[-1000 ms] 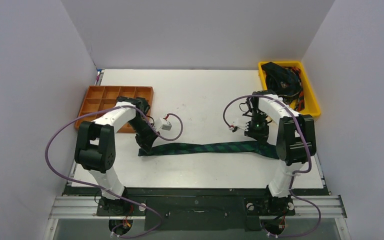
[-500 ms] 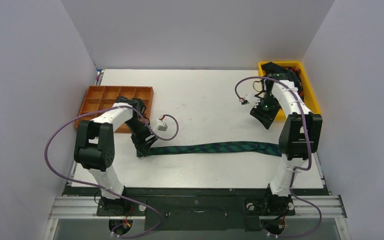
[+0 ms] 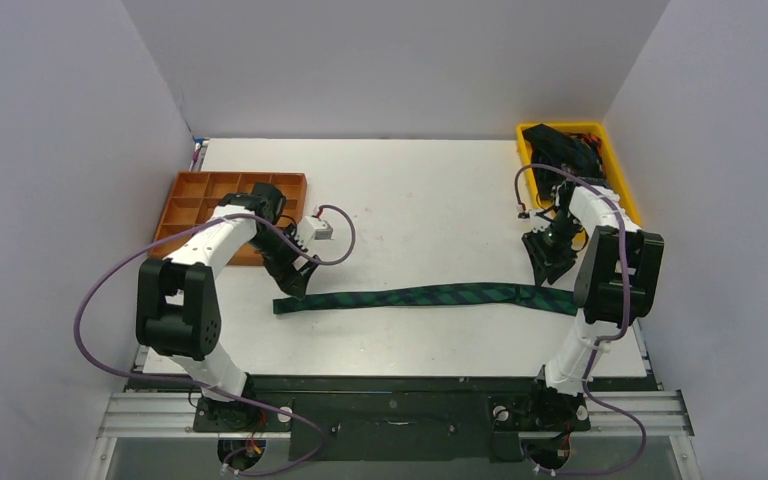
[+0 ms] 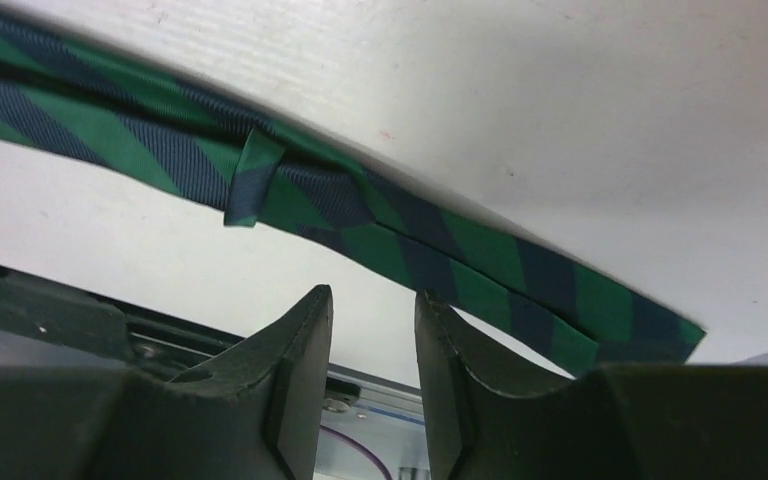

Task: Roll the ties
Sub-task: Flatten out the tie at the center of the board.

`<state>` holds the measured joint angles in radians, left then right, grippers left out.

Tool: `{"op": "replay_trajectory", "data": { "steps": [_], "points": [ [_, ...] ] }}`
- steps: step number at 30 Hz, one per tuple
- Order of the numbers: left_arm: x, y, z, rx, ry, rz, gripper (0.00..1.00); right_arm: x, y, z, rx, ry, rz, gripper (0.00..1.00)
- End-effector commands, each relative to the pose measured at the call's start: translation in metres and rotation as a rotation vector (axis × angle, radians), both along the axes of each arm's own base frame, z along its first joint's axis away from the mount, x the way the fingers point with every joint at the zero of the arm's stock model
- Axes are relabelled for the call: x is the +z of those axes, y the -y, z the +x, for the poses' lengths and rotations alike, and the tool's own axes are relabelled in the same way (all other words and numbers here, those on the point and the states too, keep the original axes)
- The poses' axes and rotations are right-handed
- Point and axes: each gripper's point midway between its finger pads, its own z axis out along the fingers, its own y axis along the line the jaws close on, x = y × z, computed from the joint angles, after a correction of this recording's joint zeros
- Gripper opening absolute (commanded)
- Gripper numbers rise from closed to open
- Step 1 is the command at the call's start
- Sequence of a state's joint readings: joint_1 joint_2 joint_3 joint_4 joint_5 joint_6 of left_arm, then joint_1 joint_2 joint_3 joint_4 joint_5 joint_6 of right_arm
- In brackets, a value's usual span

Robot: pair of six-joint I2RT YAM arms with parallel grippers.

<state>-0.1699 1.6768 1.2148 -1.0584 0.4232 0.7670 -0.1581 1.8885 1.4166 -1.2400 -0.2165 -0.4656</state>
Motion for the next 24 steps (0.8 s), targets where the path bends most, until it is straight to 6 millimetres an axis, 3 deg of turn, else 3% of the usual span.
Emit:
{"op": "replay_trajectory", "data": {
  "steps": [1,10,16,20,24],
  "points": [
    [0.024,0.010,0.020,0.042,0.103,-0.059,0.91,-0.011,-0.006,0.015,-0.134,0.060,0.003,0.34],
    [0.027,0.007,0.020,0.062,0.132,-0.048,0.96,-0.039,-0.015,0.015,-0.178,0.016,0.026,0.34],
    [0.028,0.005,0.022,0.072,0.145,-0.036,0.96,-0.052,-0.016,-0.001,-0.168,-0.036,0.019,0.33],
    [0.026,0.002,0.023,0.077,0.157,-0.024,0.96,-0.049,-0.017,-0.003,-0.173,-0.033,0.023,0.33],
    [0.026,0.001,0.023,0.080,0.163,-0.019,0.96,-0.031,-0.020,-0.002,-0.179,-0.001,0.036,0.33]
  ]
}}
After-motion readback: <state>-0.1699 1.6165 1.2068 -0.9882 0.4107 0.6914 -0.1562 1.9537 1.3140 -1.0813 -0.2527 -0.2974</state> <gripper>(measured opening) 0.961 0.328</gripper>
